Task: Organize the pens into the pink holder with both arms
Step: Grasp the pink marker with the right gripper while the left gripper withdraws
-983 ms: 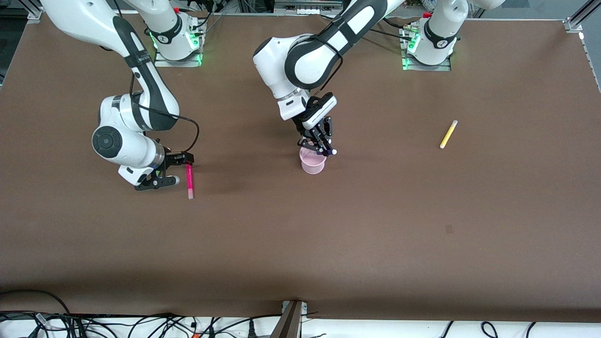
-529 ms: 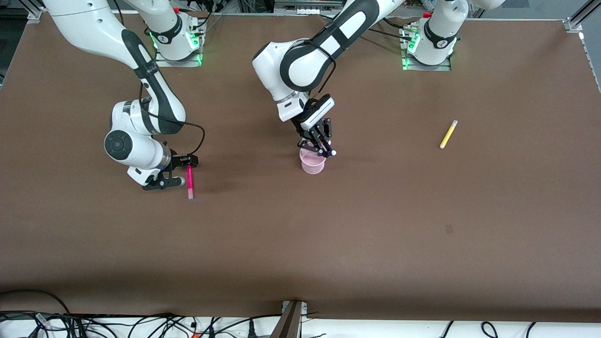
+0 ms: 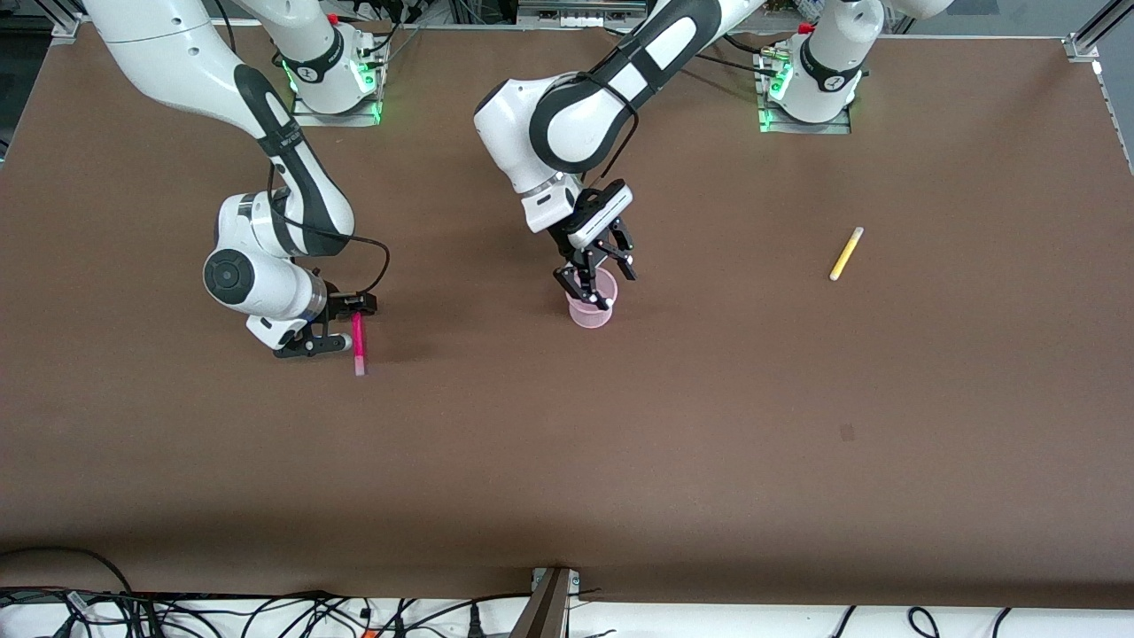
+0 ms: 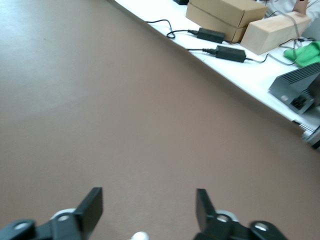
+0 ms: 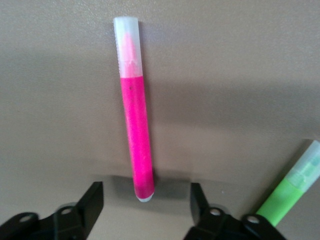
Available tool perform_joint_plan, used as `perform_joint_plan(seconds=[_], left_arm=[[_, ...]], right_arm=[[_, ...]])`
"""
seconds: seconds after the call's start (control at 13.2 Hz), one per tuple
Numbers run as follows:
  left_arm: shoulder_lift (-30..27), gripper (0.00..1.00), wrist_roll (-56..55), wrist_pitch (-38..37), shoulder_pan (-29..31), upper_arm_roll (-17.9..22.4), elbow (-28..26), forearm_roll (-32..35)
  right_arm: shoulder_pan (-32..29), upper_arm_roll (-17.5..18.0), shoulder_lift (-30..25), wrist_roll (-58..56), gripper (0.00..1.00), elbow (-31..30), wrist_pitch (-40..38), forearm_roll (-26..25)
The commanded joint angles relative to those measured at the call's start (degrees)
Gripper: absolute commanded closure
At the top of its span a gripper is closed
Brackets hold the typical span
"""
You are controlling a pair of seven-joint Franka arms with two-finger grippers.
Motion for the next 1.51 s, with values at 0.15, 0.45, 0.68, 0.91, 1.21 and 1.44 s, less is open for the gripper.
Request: perform_joint_plan(seconds=[0.15,0.45,0.68,0.91,1.21,1.44], left_arm=[[-6.7,0.00,23.0,-0.8,10.3,-0.6,6.7,-13.2],[-12.0,0.00,49.7,-0.3,22.1,-0.7,9.7,-29.6],[-16.9,0.00,72.6,-1.0,31.3,-0.6,9.2,-42.3],[-18.9,0.00,93.3,-6.3,39.6,-0.6,8.6,-50.6],[-19.0,0.00,118.7,-9.9,49.3,-0.6,6.0,-55.4],[-20.3,0.00,127.3,-9.0,53.6,-0.7,1.1,-57.1]], right_arm=[[0.0,0.0,-0.2,0.4,0.68,-1.0,1.3,0.8],[-0.1,0.0,-0.2,0.5,0.79,-0.8,1.2,0.8],[0.0,0.0,-0.3,1.9,0.97,-0.3,0.7,0.9],[0.0,1.1,-0.8,5.9,0.99,2.0,-4.1,0.9],[0.6,2.9,-0.8,13.8,0.99,12.3,-21.8,12.3],[5.6,2.9,-0.9,25.8,0.99,16.0,-26.1,19.6]])
